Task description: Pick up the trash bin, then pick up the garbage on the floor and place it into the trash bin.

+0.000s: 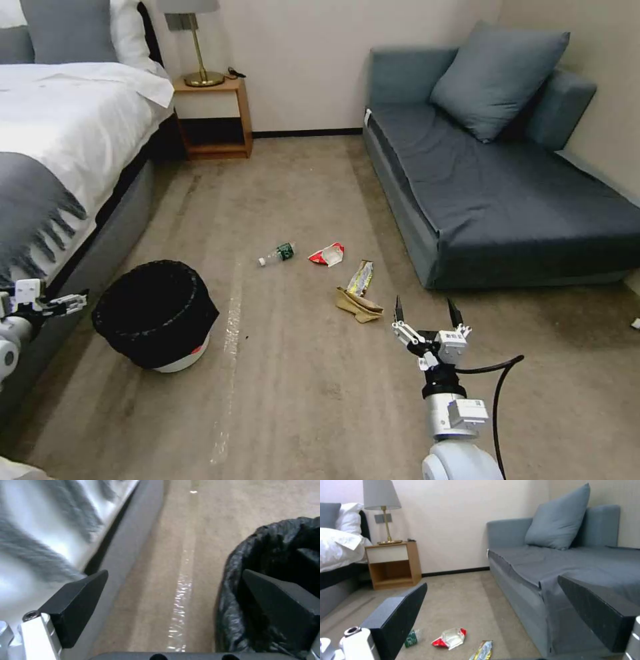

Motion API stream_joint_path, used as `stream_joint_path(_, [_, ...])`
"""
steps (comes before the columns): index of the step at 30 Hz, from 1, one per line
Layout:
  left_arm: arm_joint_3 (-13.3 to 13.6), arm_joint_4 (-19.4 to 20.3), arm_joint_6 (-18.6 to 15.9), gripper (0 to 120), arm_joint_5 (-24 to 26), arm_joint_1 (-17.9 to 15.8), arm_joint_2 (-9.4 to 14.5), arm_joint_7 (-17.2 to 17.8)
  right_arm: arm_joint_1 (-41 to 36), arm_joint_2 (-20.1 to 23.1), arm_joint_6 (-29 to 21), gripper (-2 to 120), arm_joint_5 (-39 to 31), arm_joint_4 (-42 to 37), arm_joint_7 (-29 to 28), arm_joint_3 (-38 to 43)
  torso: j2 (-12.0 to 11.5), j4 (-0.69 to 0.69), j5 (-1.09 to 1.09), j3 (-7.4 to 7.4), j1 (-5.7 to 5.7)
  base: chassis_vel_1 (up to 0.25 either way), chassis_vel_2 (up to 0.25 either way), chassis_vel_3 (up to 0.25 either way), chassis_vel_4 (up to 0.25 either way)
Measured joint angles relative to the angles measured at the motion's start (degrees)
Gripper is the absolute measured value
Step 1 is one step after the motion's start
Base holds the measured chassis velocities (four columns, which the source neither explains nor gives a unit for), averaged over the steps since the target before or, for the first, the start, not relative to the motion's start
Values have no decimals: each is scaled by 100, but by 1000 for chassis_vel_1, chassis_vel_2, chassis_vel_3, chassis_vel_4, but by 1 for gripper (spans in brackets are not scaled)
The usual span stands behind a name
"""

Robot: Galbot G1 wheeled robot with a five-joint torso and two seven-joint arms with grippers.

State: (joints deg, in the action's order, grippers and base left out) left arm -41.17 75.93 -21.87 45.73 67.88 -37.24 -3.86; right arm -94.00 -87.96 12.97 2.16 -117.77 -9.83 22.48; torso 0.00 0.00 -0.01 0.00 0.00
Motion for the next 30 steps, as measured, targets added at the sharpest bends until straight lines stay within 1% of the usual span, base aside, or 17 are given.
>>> stream_joint_path(3, [242, -193, -110, 100, 31, -346, -70, -182, -53, -8, -12, 100, 5, -58, -8, -1, 0, -1, 0, 0, 0, 0, 0, 0, 0])
stream_joint_path(4, [242, -193, -110, 100, 31, -346, -70, -182, -53, -8, -12, 100, 5, -58, -8, -1, 0, -1, 0, 0, 0, 0, 0, 0, 0])
stream_joint_path(8, [670, -456, -340, 100, 6, -825, -182, -302, -111, -7, -31, 100, 10, -112, -22, 37, 0, -2, 0, 0, 0, 0, 0, 0, 0])
stream_joint_path(9, [670, -456, -340, 100, 6, -825, -182, -302, -111, -7, -31, 100, 10, -112, -22, 37, 0, -2, 0, 0, 0, 0, 0, 0, 0])
stream_joint_path(12, [948, -659, -592, 100, -102, -1101, -240, -360, -124, -5, -57, 100, 11, -144, -34, 71, 0, -1, 0, 0, 0, 0, 0, 0, 0])
stream_joint_path(13, [1004, -704, -666, 100, -128, -1154, -249, -372, -124, -6, -61, 100, 11, -152, -36, 76, 0, -1, 0, 0, 0, 0, 0, 0, 0])
stream_joint_path(14, [1004, -704, -666, 100, -128, -1154, -249, -372, -124, -6, -61, 100, 11, -152, -36, 76, 0, -1, 0, 0, 0, 0, 0, 0, 0])
stream_joint_path(16, [1118, -835, -817, 100, -177, -1292, -278, -402, -120, -9, -72, 100, 12, -155, -42, 88, 0, -1, 1, 0, 0, 0, 0, 0, 0])
stream_joint_path(18, [1208, -979, -885, 100, -192, -1421, -316, -454, -119, -14, -76, 100, 14, -155, -45, 92, 0, 0, 1, 0, 0, 0, 0, 0, 0])
stream_joint_path(19, [1208, -979, -885, 100, -192, -1421, -316, -454, -119, -14, -76, 100, 14, -155, -45, 92, 0, 0, 1, 0, 0, 0, 0, 0, 0])
stream_joint_path(22, [1362, -1228, -941, 100, -189, -1651, -391, -536, -138, -26, -78, 100, 19, -168, -52, 103, 0, 0, 1, 0, 0, 0, 0, 0, 0])
stream_joint_path(24, [1424, -1349, -955, 95, -187, -1774, -437, -550, -148, -33, -78, 100, 20, -173, -60, 110, 0, 0, 1, 0, 0, 0, 0, 0, 0])
stream_joint_path(25, [1424, -1349, -955, 95, -187, -1774, -437, -550, -148, -33, -78, 100, 20, -173, -60, 110, 0, 0, 1, 0, 0, 0, 0, 0, 0])
stream_joint_path(29, [1475, -1488, -1054, 77, -182, -1934, -501, -546, -155, -37, -79, 100, 25, -173, -75, 122, 0, -1, 1, 0, 0, 0, 0, 0, 0])
stream_joint_path(30, [1475, -1488, -1054, 77, -182, -1934, -501, -546, -155, -37, -79, 100, 25, -173, -75, 122, 0, -1, 1, 0, 0, 0, 0, 0, 0])
